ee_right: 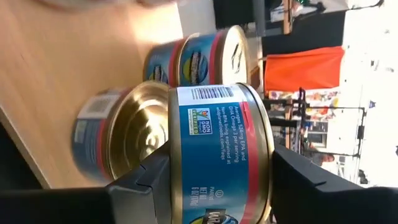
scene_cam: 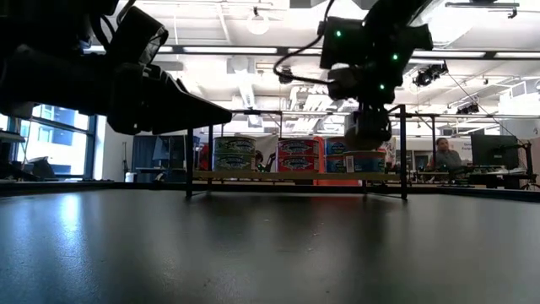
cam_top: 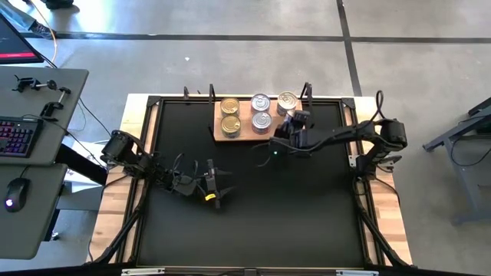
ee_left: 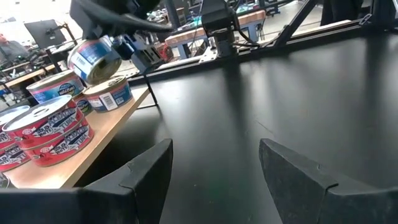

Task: Stack canned seafood by type on shelf
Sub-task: Stack the blue tuna can on top of the blue tuna can

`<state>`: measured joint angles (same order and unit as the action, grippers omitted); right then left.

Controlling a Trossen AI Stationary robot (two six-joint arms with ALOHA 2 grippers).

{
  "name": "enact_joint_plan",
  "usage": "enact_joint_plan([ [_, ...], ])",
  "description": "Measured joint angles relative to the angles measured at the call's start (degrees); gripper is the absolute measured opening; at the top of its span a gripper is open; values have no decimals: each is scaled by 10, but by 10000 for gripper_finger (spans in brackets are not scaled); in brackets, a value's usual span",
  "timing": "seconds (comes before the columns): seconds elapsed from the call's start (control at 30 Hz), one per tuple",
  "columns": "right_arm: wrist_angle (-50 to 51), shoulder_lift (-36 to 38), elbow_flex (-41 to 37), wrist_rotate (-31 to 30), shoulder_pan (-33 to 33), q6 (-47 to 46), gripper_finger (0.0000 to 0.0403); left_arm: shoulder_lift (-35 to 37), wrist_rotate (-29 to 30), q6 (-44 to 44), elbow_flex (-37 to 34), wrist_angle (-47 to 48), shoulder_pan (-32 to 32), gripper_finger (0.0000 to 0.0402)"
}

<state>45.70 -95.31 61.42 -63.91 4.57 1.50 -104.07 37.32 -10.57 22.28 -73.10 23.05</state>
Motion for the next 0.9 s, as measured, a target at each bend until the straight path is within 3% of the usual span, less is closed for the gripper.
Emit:
enact_joint_plan([
  [0.23, 1, 2, -18, 22, 10, 1, 176, 0, -1, 0, 0, 0, 0, 232],
  [0.5, 0, 0, -20, 86, 6, 5, 289, 0, -1, 0, 0, 1, 0, 232],
  [0.9, -1, 1, -19, 144, 7, 12, 278, 0, -1, -1, 0, 5, 0, 232],
])
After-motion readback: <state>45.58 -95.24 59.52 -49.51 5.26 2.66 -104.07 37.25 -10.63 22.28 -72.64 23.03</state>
